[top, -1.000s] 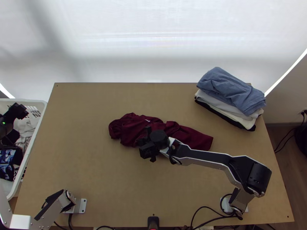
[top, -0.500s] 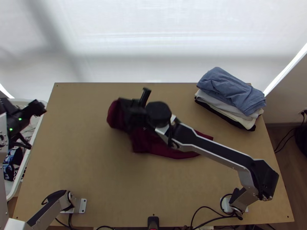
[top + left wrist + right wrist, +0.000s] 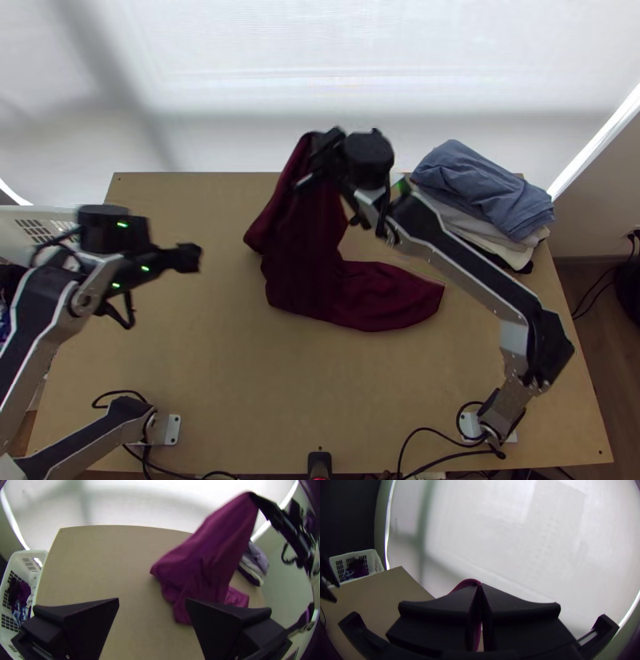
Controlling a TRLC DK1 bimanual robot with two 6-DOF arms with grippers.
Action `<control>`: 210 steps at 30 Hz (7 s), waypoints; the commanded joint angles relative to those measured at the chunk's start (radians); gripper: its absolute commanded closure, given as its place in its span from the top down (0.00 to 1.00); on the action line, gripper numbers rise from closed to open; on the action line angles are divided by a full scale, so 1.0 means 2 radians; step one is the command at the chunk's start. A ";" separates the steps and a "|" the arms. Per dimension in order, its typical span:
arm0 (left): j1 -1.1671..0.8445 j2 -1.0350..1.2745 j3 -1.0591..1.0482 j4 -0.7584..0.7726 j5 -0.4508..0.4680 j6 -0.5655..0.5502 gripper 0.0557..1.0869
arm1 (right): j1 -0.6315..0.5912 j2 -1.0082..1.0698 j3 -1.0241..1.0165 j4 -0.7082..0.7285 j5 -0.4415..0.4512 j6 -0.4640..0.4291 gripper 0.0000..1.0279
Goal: Fold the t-shirt
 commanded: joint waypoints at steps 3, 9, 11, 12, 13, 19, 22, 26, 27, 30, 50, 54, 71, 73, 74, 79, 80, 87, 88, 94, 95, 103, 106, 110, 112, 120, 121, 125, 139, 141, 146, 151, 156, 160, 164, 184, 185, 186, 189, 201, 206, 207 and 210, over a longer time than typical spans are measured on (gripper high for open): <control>-0.078 0.048 -0.045 0.031 0.001 0.033 0.95 | -0.040 0.028 0.058 -0.024 0.007 0.068 0.03; -0.107 0.133 -0.061 0.074 0.005 0.035 0.95 | -0.060 0.030 0.072 -0.037 0.007 0.094 0.03; -0.117 0.154 -0.059 0.095 0.006 0.028 0.95 | -0.065 0.030 0.072 -0.037 0.007 0.101 0.03; -0.121 0.163 -0.059 0.111 0.006 0.021 0.95 | -0.068 0.030 0.072 -0.038 0.007 0.103 0.03; -0.129 0.173 -0.058 0.122 0.007 0.015 0.95 | -0.071 0.030 0.072 -0.040 0.007 0.105 0.03; -0.156 0.255 -0.029 0.150 0.024 -0.016 0.95 | -0.078 0.032 0.072 -0.040 0.007 0.105 0.03; -0.161 0.281 -0.016 0.157 0.037 -0.020 0.95 | -0.078 0.034 0.073 -0.038 0.006 0.103 0.03; -0.162 0.306 -0.007 0.169 0.037 -0.019 0.95 | -0.080 0.037 0.079 -0.038 0.006 0.101 0.03; -0.162 0.309 -0.007 0.174 0.037 -0.018 0.95 | -0.080 0.037 0.081 -0.038 0.006 0.101 0.03; -0.163 0.316 -0.004 0.189 0.037 -0.017 0.92 | -0.080 0.037 0.082 -0.039 0.006 0.101 0.03; -0.011 0.263 0.090 0.225 0.030 -0.006 0.04 | -0.126 -0.022 0.081 -0.085 0.013 0.101 0.03; 0.045 0.246 0.186 0.182 0.026 -0.010 0.04 | -0.141 -0.034 0.087 -0.105 0.024 0.098 0.03; 0.097 0.195 0.439 0.028 0.015 0.024 0.04 | -0.110 -0.120 0.184 -0.174 0.055 0.078 0.03; 0.090 0.186 0.405 -0.005 0.016 0.024 0.04 | -0.108 -0.142 0.153 -0.194 0.055 0.081 0.03; 0.082 0.174 0.370 -0.012 0.016 0.025 0.04 | -0.108 -0.157 0.123 -0.195 0.055 0.081 0.03; 0.035 0.110 0.165 0.016 0.016 0.032 0.04 | -0.109 -0.220 -0.009 -0.193 0.054 0.084 0.03; 0.025 0.102 0.133 0.021 0.019 0.033 0.04 | -0.111 -0.230 -0.029 -0.193 0.054 0.087 0.03; -0.064 0.085 -0.012 0.071 0.019 0.018 0.04 | -0.130 -0.259 -0.113 -0.187 0.055 0.094 0.03; -0.083 0.088 -0.021 0.077 0.018 0.013 0.04 | -0.131 -0.260 -0.119 -0.186 0.055 0.095 0.03; -0.123 0.146 -0.032 0.159 0.016 -0.010 0.04 | -0.147 -0.266 -0.172 -0.154 0.055 0.097 0.03; -0.123 0.166 -0.022 0.169 0.016 -0.013 0.04 | -0.153 -0.269 -0.185 -0.142 0.055 0.098 0.03; -0.116 0.283 0.035 0.287 -0.033 -0.016 0.04 | -0.168 -0.286 -0.257 -0.087 0.056 0.101 0.03; -0.097 0.314 0.054 0.314 -0.063 -0.017 0.04 | -0.167 -0.290 -0.262 -0.087 0.058 0.106 0.03; -0.085 0.327 0.068 0.314 -0.076 -0.015 0.36 | -0.167 -0.295 -0.267 -0.086 0.059 0.108 0.03; -0.081 0.314 0.064 0.315 -0.078 -0.018 0.60 | -0.164 -0.299 -0.270 -0.087 0.059 0.108 0.03; -0.034 0.243 0.062 0.225 -0.056 0.001 0.96 | -0.151 -0.302 -0.274 -0.086 0.059 0.108 0.03; -0.029 0.228 0.056 0.211 -0.055 0.016 0.96 | -0.149 -0.302 -0.274 -0.086 0.059 0.108 0.03; -0.005 0.176 0.010 0.182 -0.052 0.129 0.96 | -0.148 -0.301 -0.280 -0.082 0.059 0.107 0.03; 0.006 0.120 -0.106 0.101 0.007 0.180 0.59 | -0.133 -0.298 -0.292 -0.067 0.064 0.111 0.03; 0.008 0.141 -0.095 0.087 0.041 0.125 0.45 | -0.130 -0.299 -0.292 -0.067 0.066 0.111 0.03; 0.030 0.179 -0.095 0.084 0.106 0.028 0.39 | -0.130 -0.299 -0.292 -0.066 0.067 0.114 0.03; 0.031 0.190 -0.101 0.097 0.105 0.018 0.39 | -0.130 -0.300 -0.294 -0.066 0.067 0.114 0.03; 0.036 0.207 -0.092 0.102 0.111 0.012 0.39 | -0.125 -0.299 -0.296 -0.060 0.068 0.114 0.03; 0.033 0.223 -0.094 0.116 0.110 0.008 0.39 | -0.124 -0.297 -0.296 -0.058 0.069 0.114 0.03; 0.035 0.237 -0.090 0.133 0.110 0.006 0.39 | -0.124 -0.296 -0.296 -0.058 0.069 0.114 0.03; 0.034 0.275 -0.068 0.190 0.103 -0.006 0.05 | -0.125 -0.293 -0.308 -0.048 0.069 0.114 0.03; 0.035 0.268 -0.071 0.203 0.099 -0.014 0.04 | -0.126 -0.293 -0.307 -0.047 0.069 0.114 0.03; 0.036 0.261 -0.074 0.212 0.099 -0.015 0.04 | -0.127 -0.293 -0.307 -0.047 0.069 0.114 0.03; 0.043 0.247 -0.062 0.215 0.099 -0.016 0.04 | -0.131 -0.293 -0.306 -0.047 0.069 0.113 0.03; 0.109 0.175 0.074 0.207 0.061 -0.039 0.04 | -0.160 -0.277 -0.271 -0.081 0.070 0.147 0.03; 0.118 0.149 0.150 0.196 0.024 -0.024 0.04 | -0.162 -0.249 -0.198 -0.180 0.051 0.203 0.03; 0.124 0.145 0.163 0.194 0.022 -0.020 0.04 | -0.168 -0.237 -0.175 -0.202 0.039 0.206 0.03; 0.136 0.137 0.206 0.189 0.007 0.010 0.04 | -0.171 -0.203 -0.103 -0.264 0.023 0.210 0.03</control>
